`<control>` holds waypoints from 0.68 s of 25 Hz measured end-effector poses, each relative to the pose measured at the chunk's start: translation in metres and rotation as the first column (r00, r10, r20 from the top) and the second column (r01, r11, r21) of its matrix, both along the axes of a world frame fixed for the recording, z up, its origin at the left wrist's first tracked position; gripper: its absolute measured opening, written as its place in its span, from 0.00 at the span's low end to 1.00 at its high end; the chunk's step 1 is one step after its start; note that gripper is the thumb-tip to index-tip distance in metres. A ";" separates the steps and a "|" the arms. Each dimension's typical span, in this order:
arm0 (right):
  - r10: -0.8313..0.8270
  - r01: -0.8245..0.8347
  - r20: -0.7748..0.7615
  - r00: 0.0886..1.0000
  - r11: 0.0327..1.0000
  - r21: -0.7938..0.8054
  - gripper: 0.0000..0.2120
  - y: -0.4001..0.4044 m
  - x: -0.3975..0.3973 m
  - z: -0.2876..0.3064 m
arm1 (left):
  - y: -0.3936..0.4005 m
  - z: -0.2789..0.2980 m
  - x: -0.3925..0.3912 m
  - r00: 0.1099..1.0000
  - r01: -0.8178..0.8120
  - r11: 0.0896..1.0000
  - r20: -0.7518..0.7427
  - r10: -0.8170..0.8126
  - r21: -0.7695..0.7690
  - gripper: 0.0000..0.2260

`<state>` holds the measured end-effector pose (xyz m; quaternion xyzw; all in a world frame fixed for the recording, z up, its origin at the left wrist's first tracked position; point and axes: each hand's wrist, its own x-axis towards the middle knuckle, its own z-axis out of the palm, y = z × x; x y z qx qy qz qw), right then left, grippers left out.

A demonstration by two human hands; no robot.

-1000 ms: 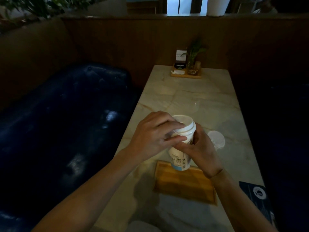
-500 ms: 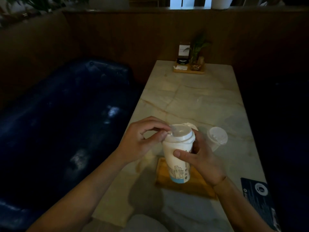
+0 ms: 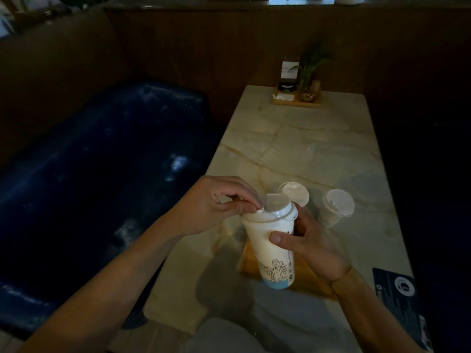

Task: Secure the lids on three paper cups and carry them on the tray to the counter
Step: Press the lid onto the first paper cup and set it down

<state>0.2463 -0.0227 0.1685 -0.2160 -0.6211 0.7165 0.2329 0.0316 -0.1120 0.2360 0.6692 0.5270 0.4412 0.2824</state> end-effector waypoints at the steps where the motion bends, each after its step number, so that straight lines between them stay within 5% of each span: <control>1: -0.002 0.002 -0.002 1.000 1.000 -0.001 0.27 0.000 0.000 0.001 | 0.000 -0.001 0.001 1.000 0.001 1.000 -0.017 -0.001 0.012 0.04; 17: -0.051 0.050 0.035 0.998 0.998 0.039 0.27 0.011 -0.001 -0.007 | 0.004 -0.023 0.015 0.992 -0.124 0.990 0.004 0.124 0.068 0.05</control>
